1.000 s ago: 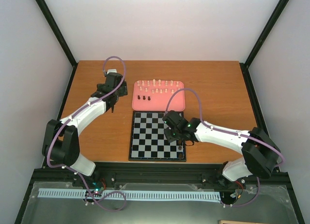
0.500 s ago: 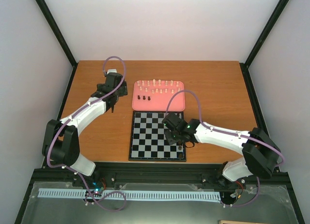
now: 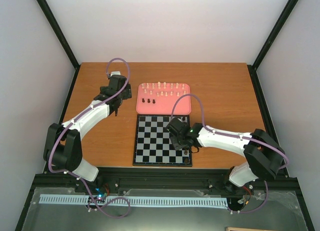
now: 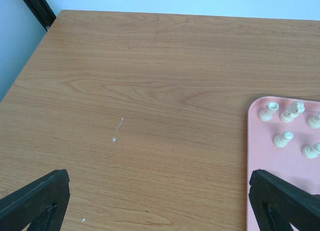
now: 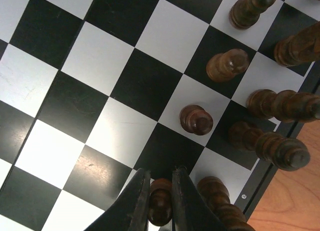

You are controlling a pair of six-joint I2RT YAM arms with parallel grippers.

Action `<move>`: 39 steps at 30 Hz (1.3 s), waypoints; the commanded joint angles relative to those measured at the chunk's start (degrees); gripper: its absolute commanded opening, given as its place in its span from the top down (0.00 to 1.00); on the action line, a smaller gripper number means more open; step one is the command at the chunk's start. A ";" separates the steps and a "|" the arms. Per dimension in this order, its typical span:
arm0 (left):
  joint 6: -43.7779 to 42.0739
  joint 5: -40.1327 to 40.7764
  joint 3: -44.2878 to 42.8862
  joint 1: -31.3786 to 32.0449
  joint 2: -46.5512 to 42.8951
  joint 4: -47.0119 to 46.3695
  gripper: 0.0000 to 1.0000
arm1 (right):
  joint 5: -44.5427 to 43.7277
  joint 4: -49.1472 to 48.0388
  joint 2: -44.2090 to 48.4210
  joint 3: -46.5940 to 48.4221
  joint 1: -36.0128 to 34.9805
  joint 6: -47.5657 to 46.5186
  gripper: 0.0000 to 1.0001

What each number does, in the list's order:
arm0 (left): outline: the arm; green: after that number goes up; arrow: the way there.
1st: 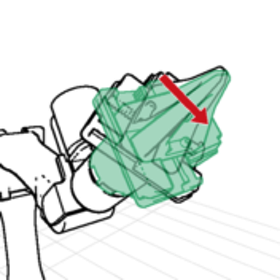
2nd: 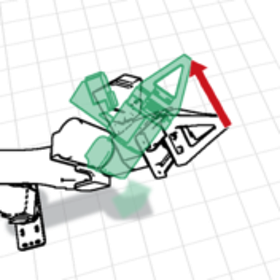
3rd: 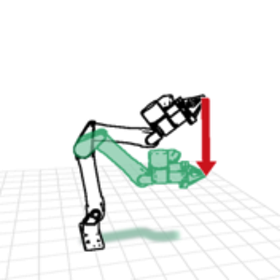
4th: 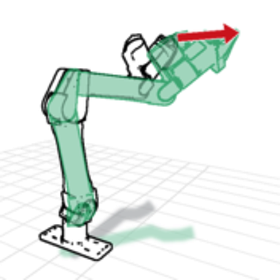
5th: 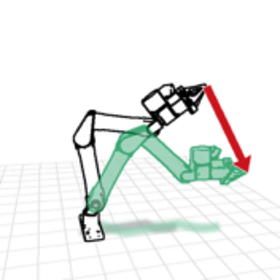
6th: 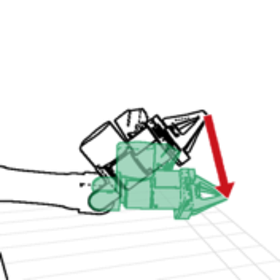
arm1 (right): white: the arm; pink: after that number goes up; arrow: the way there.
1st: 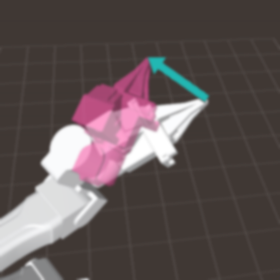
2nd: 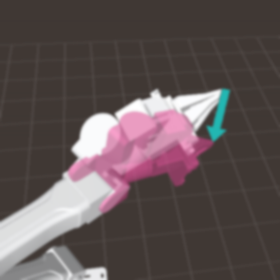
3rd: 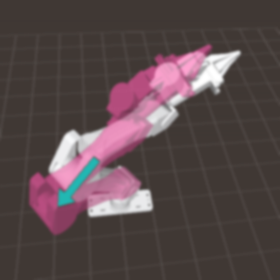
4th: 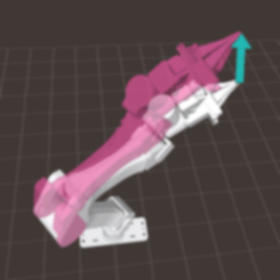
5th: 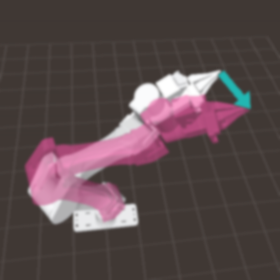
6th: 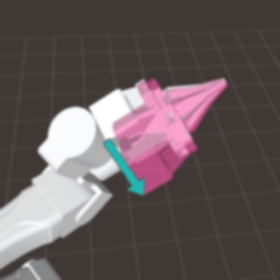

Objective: Set up the chess pieces on the board
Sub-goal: Place the chess piece on the chessboard.

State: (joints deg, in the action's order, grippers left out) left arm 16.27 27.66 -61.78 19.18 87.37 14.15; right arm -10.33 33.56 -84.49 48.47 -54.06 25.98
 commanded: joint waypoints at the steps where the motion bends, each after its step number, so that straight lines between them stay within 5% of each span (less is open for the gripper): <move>1: -0.55 0.07 -1.77 -0.11 -1.06 -0.70 0.00 | -1.94 -1.02 -0.75 0.99 -0.60 0.74 0.89; 39: -0.45 0.18 -1.72 -0.11 -0.72 -0.62 0.00 | -2.81 -1.80 -4.93 2.42 -0.60 0.08 0.83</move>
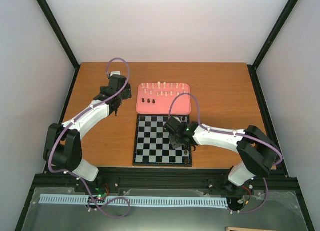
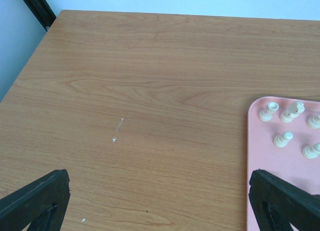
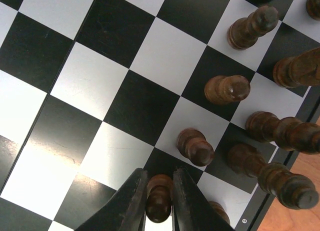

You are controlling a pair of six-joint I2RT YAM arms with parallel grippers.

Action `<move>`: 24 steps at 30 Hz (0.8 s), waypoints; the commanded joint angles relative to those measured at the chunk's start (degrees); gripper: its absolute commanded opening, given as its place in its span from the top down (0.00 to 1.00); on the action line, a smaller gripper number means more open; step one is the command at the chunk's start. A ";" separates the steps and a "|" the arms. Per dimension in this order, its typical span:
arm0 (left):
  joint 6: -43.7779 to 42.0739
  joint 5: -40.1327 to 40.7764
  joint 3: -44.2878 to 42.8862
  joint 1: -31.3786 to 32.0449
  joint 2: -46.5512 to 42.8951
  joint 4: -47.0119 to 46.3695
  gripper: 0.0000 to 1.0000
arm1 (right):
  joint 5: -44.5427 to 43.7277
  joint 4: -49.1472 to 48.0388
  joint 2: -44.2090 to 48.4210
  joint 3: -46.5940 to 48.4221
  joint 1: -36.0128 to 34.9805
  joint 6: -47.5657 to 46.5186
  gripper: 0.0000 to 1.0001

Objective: Set up the chess pieces on the board
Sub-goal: Place the chess piece on the chessboard.

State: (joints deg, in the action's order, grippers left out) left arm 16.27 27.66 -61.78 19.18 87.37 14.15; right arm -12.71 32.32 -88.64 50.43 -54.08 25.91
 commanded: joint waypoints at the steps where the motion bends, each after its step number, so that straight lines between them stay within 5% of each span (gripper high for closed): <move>1: -0.45 0.18 -1.74 -0.11 -0.71 -0.62 0.00 | -0.42 -0.55 -0.87 0.45 -0.58 0.15 0.82; 24: -0.46 -0.01 -1.77 -0.12 -1.07 -0.44 0.00 | 1.89 0.73 6.12 5.84 -1.42 -3.70 0.64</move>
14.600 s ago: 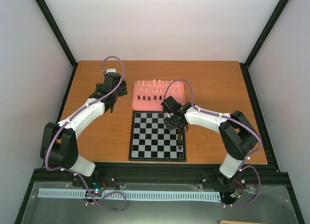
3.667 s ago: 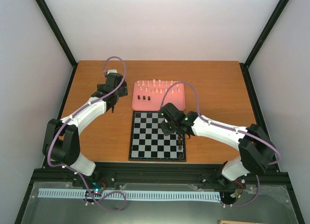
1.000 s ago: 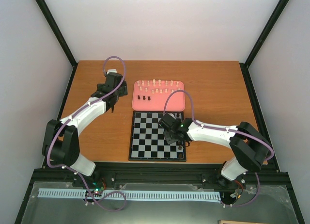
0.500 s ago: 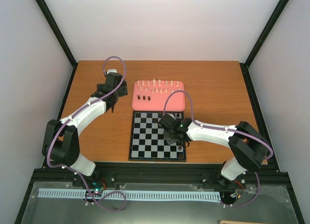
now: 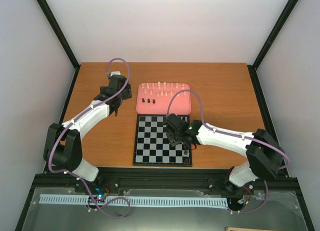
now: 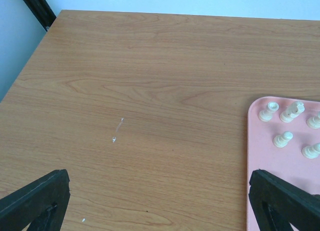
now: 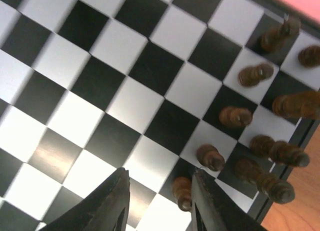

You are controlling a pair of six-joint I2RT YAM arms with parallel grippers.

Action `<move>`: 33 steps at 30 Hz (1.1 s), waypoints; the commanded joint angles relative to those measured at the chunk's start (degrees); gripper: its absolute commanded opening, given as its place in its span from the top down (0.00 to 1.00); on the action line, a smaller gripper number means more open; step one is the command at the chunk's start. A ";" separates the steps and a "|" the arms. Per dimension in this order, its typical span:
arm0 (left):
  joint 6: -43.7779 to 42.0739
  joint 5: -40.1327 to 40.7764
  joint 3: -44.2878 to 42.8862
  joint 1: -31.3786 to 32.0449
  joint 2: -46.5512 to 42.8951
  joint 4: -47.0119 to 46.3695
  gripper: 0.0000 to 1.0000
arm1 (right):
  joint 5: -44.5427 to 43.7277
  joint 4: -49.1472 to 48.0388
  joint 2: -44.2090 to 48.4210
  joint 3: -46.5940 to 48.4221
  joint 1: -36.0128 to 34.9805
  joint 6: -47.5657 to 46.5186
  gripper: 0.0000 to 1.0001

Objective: Set up the chess pieces on the board
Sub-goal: Place the chess piece on the chessboard, then pick up the chess piece from the storage box.

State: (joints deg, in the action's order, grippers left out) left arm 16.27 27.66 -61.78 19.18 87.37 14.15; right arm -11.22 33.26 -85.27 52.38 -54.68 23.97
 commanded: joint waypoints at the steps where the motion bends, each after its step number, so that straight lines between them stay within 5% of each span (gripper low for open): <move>1: -0.45 -0.06 -1.77 -0.11 -1.21 -0.44 0.00 | 0.12 -0.02 2.79 4.99 -0.84 -2.22 0.63; 9: -0.20 -0.94 -1.25 -0.11 -2.74 -0.53 0.00 | -3.49 -2.08 -5.12 18.34 2.06 -8.43 0.45; 23: 0.16 -1.28 -0.47 -0.11 -4.12 -0.76 0.00 | 6.67 -2.01 -33.92 48.28 14.01 -17.60 0.45; 33: -0.18 -0.22 -1.62 -0.11 -1.70 -0.64 0.00 | 12.82 -0.67 -44.85 57.03 17.06 -18.98 0.49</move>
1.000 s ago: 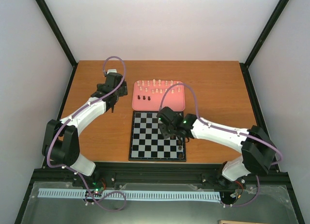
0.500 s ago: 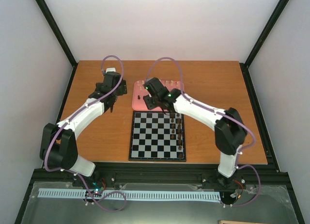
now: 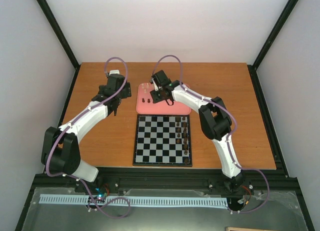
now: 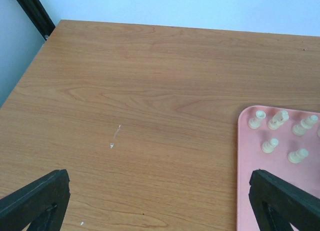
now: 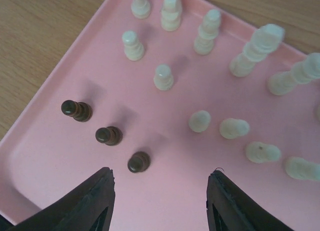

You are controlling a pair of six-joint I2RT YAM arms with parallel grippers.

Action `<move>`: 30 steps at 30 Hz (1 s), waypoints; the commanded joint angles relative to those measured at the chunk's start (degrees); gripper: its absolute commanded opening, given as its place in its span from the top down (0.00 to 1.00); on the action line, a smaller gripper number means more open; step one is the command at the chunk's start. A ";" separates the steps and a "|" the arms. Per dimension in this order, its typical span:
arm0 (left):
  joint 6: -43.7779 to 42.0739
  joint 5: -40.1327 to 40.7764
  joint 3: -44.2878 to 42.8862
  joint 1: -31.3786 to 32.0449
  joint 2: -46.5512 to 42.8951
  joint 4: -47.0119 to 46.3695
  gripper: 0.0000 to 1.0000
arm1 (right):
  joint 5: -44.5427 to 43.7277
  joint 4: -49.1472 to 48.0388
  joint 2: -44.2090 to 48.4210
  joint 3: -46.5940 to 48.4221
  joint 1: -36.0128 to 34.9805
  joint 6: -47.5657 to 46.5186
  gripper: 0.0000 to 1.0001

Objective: Set up the chess pieces on the board
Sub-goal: Pick up the chess piece from the storage box.

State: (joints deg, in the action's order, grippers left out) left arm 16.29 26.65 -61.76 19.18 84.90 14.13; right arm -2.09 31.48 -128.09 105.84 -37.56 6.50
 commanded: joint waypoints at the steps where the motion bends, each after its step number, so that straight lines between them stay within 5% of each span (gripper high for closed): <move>1: -0.21 0.89 -1.80 -0.11 0.97 -0.53 0.00 | 4.11 1.24 -2.74 4.00 -0.07 -1.57 0.49; 23: -0.25 0.95 -1.88 -0.11 1.41 -0.60 0.00 | 5.22 3.41 -9.97 8.42 0.38 -0.97 0.69; 30: -0.30 1.07 -1.88 -0.11 1.55 -0.68 0.00 | 5.03 3.58 -9.95 9.01 0.42 -1.14 0.88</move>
State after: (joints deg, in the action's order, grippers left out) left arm 16.27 26.89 -61.76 19.18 85.97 14.15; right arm 2.63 34.89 -137.32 112.71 -37.52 5.50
